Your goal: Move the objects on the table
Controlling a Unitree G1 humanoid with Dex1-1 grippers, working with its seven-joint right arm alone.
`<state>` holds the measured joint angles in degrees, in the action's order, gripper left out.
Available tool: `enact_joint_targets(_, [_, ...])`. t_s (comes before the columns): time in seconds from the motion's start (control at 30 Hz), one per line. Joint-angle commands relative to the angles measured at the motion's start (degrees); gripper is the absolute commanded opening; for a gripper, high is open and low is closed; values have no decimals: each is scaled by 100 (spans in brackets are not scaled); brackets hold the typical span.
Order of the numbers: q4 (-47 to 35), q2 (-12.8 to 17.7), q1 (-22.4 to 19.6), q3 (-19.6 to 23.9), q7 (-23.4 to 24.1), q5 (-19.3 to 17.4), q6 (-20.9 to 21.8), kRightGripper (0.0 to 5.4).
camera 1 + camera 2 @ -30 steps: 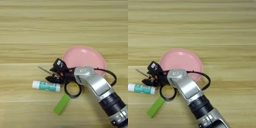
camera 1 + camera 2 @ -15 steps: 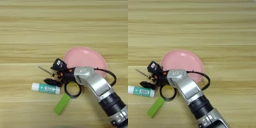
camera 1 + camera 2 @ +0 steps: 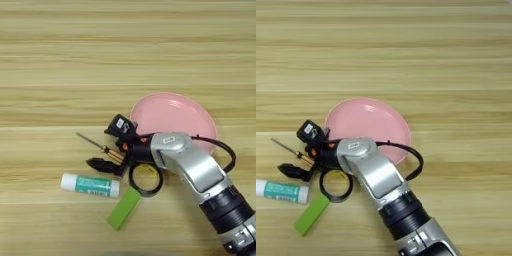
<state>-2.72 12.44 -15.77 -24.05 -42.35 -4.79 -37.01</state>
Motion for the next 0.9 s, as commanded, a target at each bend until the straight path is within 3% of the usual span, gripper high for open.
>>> enact_joint_targets(0.03, [-377,-27,-313,204,84,-112,111,538])
enact_joint_targets(0.9, [-963,-42,-561,656,200,-450,-185,538])
